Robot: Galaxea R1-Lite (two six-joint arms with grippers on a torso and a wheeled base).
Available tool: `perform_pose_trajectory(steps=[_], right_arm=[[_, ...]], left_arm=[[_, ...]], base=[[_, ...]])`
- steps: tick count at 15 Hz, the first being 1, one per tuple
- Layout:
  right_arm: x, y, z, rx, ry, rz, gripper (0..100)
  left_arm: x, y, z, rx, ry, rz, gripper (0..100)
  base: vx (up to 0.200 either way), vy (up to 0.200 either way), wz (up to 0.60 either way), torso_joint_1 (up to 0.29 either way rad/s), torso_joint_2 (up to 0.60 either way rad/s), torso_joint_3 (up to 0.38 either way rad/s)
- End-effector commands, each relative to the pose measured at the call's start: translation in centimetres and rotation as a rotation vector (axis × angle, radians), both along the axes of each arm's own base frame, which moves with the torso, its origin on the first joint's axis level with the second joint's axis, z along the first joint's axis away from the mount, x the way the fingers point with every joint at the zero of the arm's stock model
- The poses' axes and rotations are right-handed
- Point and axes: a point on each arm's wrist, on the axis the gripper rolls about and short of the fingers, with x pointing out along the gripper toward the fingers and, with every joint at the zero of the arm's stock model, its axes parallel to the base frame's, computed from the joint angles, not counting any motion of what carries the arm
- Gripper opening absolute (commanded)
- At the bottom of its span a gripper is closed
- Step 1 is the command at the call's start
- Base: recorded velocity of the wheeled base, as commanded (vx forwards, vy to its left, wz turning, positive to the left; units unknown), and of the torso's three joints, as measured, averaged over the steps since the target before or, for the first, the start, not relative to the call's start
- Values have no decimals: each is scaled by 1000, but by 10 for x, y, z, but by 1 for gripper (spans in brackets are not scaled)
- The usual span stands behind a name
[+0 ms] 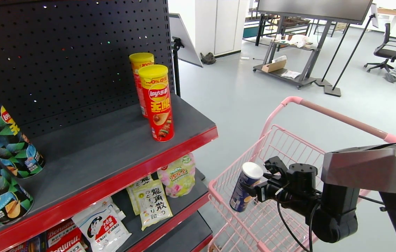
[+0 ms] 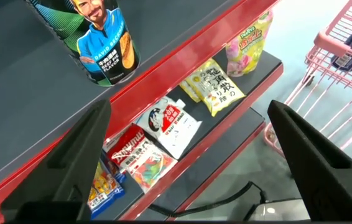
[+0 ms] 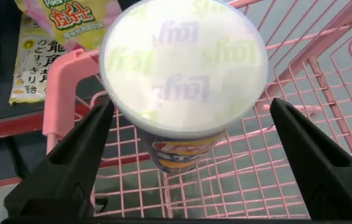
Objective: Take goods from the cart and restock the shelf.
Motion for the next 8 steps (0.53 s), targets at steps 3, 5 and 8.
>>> perform_pose_trajectory(steps=[3,5,8], right_arm=[[14,5,-7,7,-27,4,100],[18,7,-10,9,-34,5,100],[19,11,-16,20,-19,-2,0]], left_arm=[[0,0,0,2,5,1,100],[0,0,0,2,5,4,100],[0,0,0,3,5,3,100]], base=[[0,0,0,0,0,0],[0,0,0,0,0,0],[0,0,0,0,0,0]])
